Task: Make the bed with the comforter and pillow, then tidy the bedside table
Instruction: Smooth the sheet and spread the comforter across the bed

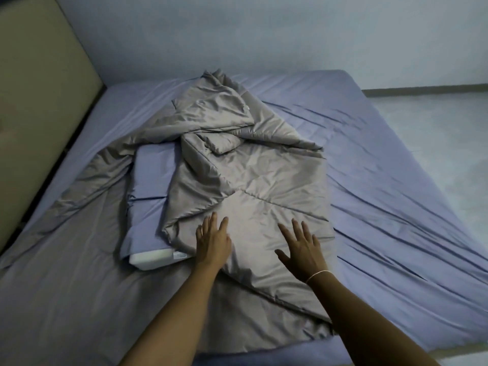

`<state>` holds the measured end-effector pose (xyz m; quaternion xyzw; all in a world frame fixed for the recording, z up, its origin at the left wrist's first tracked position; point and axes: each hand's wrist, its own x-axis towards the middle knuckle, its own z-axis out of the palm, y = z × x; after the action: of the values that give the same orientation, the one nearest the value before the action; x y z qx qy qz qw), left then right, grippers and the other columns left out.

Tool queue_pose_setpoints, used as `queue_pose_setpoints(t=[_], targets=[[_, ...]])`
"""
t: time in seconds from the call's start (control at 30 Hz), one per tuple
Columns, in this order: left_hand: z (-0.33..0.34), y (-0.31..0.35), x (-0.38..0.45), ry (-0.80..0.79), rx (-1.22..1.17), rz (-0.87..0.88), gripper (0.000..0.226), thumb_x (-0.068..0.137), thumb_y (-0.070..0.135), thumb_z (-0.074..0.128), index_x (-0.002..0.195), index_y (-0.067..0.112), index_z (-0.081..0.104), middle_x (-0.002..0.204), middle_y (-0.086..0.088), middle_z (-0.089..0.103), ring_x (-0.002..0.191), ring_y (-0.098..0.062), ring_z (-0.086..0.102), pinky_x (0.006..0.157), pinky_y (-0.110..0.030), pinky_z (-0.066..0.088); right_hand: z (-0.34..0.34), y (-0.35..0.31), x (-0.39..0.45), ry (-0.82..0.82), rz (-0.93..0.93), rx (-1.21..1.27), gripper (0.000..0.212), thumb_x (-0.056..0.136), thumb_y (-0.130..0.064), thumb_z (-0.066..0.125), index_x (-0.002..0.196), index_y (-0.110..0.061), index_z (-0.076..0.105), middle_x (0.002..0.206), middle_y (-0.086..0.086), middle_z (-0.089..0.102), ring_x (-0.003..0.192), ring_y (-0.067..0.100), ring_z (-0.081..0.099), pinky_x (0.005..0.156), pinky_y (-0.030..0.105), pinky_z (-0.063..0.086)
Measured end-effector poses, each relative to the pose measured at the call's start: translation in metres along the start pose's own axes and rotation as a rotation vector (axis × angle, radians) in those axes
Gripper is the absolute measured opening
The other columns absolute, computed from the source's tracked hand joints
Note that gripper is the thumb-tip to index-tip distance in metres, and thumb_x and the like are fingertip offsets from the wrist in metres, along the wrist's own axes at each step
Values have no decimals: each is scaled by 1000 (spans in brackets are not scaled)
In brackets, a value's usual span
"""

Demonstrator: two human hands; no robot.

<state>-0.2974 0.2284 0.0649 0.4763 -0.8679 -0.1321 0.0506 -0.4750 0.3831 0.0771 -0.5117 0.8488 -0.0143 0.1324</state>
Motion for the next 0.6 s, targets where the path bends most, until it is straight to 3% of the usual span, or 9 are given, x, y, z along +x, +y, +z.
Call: queue_pose_setpoints(t=[0.07,0.17,0.4,0.6], targets=[[14,2,18,-37,36,15,51,72,15,71,123,12,61,136,-20,52,125,-37,48,98,-52,41,6,7,19,-3,9,24,72,93,-56,41,152,-33,6,161,8,4,148,33,1,115,51,20],[24,5,41,-72,64,-50,54,82,19,62,135,15,50,147,-16,39,135,-34,35,107,-51,30,11,15,38,-11,-12,63,72,92,-56,42,152,-32,9,161,8,5,148,33,2,115,50,22],[43,-2,121,13,119,-252,63,84,24,63,141,15,39,150,-16,33,137,-35,28,107,-53,26,31,51,120,-58,-124,106,73,90,-56,47,151,-33,14,160,10,12,147,34,8,114,50,23],[77,-29,183,-9,86,-445,96,80,46,67,151,17,10,158,-16,7,145,-35,5,113,-57,6,86,85,191,-127,-143,159,75,89,-54,51,151,-35,12,161,9,5,147,35,7,112,55,24]])
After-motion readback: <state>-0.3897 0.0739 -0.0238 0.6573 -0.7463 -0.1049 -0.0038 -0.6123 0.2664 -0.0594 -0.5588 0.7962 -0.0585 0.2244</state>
